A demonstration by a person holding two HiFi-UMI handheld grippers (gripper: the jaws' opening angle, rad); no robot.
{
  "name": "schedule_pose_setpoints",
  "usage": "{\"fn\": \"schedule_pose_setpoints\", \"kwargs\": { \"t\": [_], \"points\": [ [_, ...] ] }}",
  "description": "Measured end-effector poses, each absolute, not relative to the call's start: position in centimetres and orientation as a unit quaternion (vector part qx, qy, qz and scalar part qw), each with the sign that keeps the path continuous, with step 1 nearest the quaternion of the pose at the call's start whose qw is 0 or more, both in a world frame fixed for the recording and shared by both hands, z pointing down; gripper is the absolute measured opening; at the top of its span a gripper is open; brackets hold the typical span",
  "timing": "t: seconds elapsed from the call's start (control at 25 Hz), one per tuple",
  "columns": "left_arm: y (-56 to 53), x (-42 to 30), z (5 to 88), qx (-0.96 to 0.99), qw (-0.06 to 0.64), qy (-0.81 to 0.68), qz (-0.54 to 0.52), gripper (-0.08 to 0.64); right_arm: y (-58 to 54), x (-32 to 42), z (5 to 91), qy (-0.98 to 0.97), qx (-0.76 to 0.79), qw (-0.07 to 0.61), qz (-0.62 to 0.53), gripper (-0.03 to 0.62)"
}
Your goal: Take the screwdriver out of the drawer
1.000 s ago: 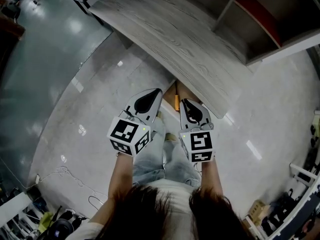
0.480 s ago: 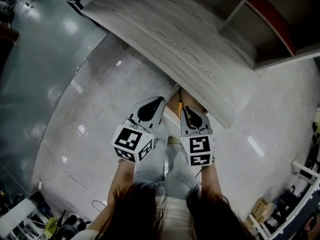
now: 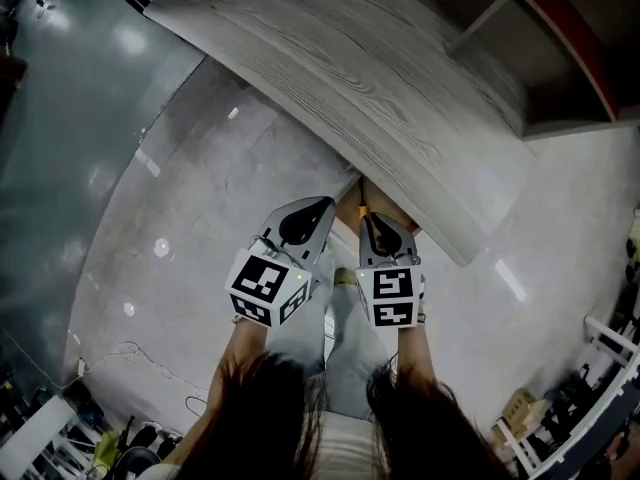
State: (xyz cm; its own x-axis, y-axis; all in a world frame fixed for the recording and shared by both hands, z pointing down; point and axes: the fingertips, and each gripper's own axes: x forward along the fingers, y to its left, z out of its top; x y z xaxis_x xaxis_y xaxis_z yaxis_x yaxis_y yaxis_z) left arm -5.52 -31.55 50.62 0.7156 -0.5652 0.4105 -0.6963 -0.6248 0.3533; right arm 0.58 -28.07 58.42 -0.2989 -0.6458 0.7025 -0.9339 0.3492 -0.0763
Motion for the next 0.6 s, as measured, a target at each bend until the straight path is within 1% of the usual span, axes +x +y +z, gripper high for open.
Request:
{"fn": "schedule_pose_setpoints", "kwargs": {
  "t": [0.28,0.48,0.6],
  "points": [
    [-32.3,-4.8,53.7,0.89,0.265,-0.344,0.142,0.017,-28.5,1.2,62.0,-0.753,0.516,0.303,0.273,0.031],
    [-33.1,-5.4,56.9,0.887,0.275,-0.34,0.152,0.017,-28.7,0.5,65.5,-0.744,0.51,0.315,0.296,0.065],
    [-33.4,-5.6,58.4,0.884,0.282,-0.339,0.156,0.017,-28.7,0.4,67.2,-0.737,0.51,0.324,0.304,0.071]
  ]
}}
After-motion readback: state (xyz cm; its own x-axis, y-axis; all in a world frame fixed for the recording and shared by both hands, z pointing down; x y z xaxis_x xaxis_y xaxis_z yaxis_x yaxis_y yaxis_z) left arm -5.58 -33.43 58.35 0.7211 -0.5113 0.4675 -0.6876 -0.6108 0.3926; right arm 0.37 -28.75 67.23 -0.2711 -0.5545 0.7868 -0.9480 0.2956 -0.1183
